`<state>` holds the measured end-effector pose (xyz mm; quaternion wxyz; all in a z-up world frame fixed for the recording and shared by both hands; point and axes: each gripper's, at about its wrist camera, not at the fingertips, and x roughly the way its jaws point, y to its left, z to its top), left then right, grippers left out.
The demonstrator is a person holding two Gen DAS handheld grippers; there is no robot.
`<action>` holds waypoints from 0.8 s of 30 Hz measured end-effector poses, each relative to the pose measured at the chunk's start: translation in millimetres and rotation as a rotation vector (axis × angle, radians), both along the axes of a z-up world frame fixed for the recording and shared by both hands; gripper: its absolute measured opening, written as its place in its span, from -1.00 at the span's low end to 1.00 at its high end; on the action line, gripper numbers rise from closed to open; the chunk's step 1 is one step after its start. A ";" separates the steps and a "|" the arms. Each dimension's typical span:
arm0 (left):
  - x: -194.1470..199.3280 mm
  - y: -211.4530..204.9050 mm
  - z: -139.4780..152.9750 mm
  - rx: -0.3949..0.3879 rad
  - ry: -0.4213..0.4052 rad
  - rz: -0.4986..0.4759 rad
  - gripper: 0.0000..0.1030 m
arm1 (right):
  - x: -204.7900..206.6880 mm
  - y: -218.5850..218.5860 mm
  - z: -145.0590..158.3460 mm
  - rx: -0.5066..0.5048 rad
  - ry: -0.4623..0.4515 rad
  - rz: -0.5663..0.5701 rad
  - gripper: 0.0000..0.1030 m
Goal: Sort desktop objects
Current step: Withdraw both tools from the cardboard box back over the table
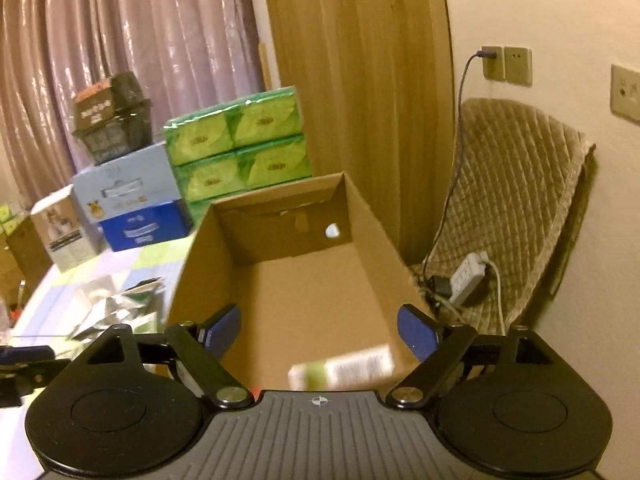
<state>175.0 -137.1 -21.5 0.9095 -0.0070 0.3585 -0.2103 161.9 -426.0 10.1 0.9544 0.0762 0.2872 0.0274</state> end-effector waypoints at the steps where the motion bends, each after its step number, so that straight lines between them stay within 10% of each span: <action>1: -5.4 6.2 -2.0 0.004 0.005 0.011 0.08 | -7.7 4.4 0.4 -0.003 0.002 0.011 0.65; 24: -82.8 147.8 -22.6 0.085 0.049 0.251 0.71 | -90.7 144.0 -4.3 -0.080 0.021 0.361 0.81</action>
